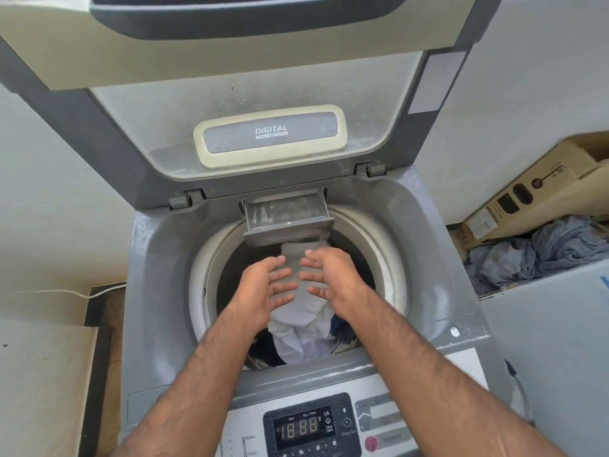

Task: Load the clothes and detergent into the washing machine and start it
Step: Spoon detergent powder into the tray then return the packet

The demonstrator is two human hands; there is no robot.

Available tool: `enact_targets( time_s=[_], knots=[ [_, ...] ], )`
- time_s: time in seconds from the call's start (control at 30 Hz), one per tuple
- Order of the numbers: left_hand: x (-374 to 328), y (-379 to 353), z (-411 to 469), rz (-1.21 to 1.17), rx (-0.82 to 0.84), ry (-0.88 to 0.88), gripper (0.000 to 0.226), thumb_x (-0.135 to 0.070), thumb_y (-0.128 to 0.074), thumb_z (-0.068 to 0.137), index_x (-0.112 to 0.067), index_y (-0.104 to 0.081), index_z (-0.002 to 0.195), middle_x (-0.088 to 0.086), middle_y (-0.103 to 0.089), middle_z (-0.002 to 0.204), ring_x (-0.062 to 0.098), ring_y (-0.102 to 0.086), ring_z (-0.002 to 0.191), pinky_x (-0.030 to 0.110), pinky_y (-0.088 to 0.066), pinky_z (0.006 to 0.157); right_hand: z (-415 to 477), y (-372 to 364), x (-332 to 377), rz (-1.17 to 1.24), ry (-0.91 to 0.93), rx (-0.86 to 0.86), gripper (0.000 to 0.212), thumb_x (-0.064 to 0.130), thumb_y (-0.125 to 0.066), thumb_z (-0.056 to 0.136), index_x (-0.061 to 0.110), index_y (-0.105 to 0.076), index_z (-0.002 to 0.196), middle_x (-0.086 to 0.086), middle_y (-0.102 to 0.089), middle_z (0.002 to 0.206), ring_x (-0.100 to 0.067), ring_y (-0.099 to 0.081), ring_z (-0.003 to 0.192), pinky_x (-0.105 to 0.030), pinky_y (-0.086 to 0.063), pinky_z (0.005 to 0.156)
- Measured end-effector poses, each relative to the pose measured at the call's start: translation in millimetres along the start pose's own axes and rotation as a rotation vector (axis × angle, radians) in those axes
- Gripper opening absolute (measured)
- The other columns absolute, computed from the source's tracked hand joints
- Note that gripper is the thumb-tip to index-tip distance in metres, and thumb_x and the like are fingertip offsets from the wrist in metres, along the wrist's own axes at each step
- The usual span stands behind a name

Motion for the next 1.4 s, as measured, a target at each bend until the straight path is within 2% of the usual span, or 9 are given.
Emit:
enact_targets(
  time_s=[0.17, 0.27, 0.5, 0.63, 0.8, 1.0, 1.17, 1.27, 1.4],
  knots=[
    [-5.7, -11.5, -12.2, 0.269, 0.017, -0.067, 0.025, -0.023, -0.058, 0.1, -0.014, -0.063, 0.123, 0.011, -0.07, 0.12, 0.029, -0.072, 0.102, 0.04, -0.057, 0.078, -21.7, 12.0, 8.1, -0.143, 0.068, -0.025, 0.038, 0.019, -0.061, 0.097, 0.023, -0.052, 0.134, 0.002, -0.07, 0.113, -0.015, -0.07, 0.094, -0.031, -0.053, 0.072],
    [-10.7, -23.2, -22.1, 0.405, 0.052, -0.132, 0.022, -0.022, -0.058, 0.099, -0.014, -0.065, 0.118, 0.011, -0.071, 0.118, 0.028, -0.072, 0.101, 0.038, -0.056, 0.074, -34.7, 19.0, 13.0, -0.216, 0.102, -0.036, 0.042, 0.02, -0.062, 0.096, 0.026, -0.05, 0.136, 0.003, -0.067, 0.113, -0.016, -0.07, 0.1, -0.031, -0.054, 0.073],
    [-25.9, -65.3, -43.0, 0.617, 0.151, -0.265, 0.018, -0.019, -0.053, 0.101, -0.014, -0.064, 0.114, 0.007, -0.069, 0.115, 0.024, -0.07, 0.102, 0.037, -0.054, 0.077, -62.6, 45.5, 36.4, -0.394, 0.244, -0.13, 0.051, 0.025, -0.06, 0.081, 0.029, -0.054, 0.131, 0.006, -0.067, 0.114, -0.016, -0.067, 0.102, -0.04, -0.057, 0.093],
    [-37.0, -94.1, -50.8, 0.695, 0.195, -0.34, 0.017, -0.019, -0.056, 0.097, -0.016, -0.063, 0.112, 0.006, -0.07, 0.111, 0.02, -0.067, 0.093, 0.037, -0.052, 0.075, -81.3, 70.8, 52.9, -0.468, 0.32, -0.197, 0.043, 0.019, -0.056, 0.093, 0.028, -0.054, 0.135, 0.002, -0.067, 0.118, -0.015, -0.064, 0.107, -0.038, -0.054, 0.093],
    [-46.8, -138.5, -71.4, 0.785, 0.268, -0.427, 0.017, -0.017, -0.056, 0.094, -0.019, -0.06, 0.111, 0.008, -0.069, 0.109, 0.022, -0.068, 0.096, 0.034, -0.05, 0.071, -102.3, 105.0, 71.0, -0.483, 0.384, -0.302, 0.044, 0.017, -0.057, 0.092, 0.027, -0.054, 0.134, 0.004, -0.066, 0.119, -0.017, -0.063, 0.112, -0.039, -0.052, 0.1],
    [-44.2, -216.4, -106.4, 0.881, 0.414, -0.559, 0.021, -0.01, -0.058, 0.089, -0.014, -0.058, 0.11, 0.012, -0.067, 0.1, 0.021, -0.062, 0.087, 0.034, -0.046, 0.069, -138.9, 174.4, 80.2, -0.504, 0.443, -0.455, 0.042, 0.021, -0.059, 0.093, 0.026, -0.053, 0.134, 0.006, -0.061, 0.12, -0.015, -0.06, 0.106, -0.034, -0.05, 0.091],
    [-17.4, -292.6, -135.5, 0.981, 0.554, -0.622, 0.021, -0.008, -0.056, 0.095, -0.012, -0.057, 0.116, 0.002, -0.063, 0.094, 0.017, -0.059, 0.085, 0.031, -0.045, 0.07, -178.1, 252.3, 73.4, -0.494, 0.463, -0.563, 0.043, 0.02, -0.061, 0.092, 0.028, -0.053, 0.133, 0.005, -0.057, 0.125, -0.016, -0.06, 0.109, -0.042, -0.053, 0.098],
    [8.0, -341.0, -153.7, 1.054, 0.65, -0.646, 0.02, -0.009, -0.057, 0.096, -0.013, -0.057, 0.116, 0.001, -0.062, 0.094, 0.018, -0.057, 0.088, 0.035, -0.046, 0.077, -201.9, 305.7, 63.1, -0.483, 0.468, -0.623, 0.042, 0.021, -0.064, 0.092, 0.028, -0.055, 0.132, 0.004, -0.056, 0.126, -0.017, -0.06, 0.11, -0.047, -0.057, 0.095],
    [47.7, -404.5, -175.6, 1.124, 0.744, -0.681, 0.019, -0.005, -0.056, 0.094, -0.016, -0.058, 0.11, 0.004, -0.064, 0.095, 0.018, -0.058, 0.083, 0.035, -0.048, 0.073, -227.4, 375.5, 43.1, -0.493, 0.445, -0.678, 0.041, 0.018, -0.064, 0.095, 0.028, -0.056, 0.133, 0.003, -0.057, 0.132, -0.014, -0.06, 0.111, -0.038, -0.058, 0.09]
  ],
)
Point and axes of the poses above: each hand's wrist, its own z-axis towards the middle knuckle, its own y-axis out of the back of the hand, x = y × z, the point moved 2 cm from there along z, towards the middle knuckle
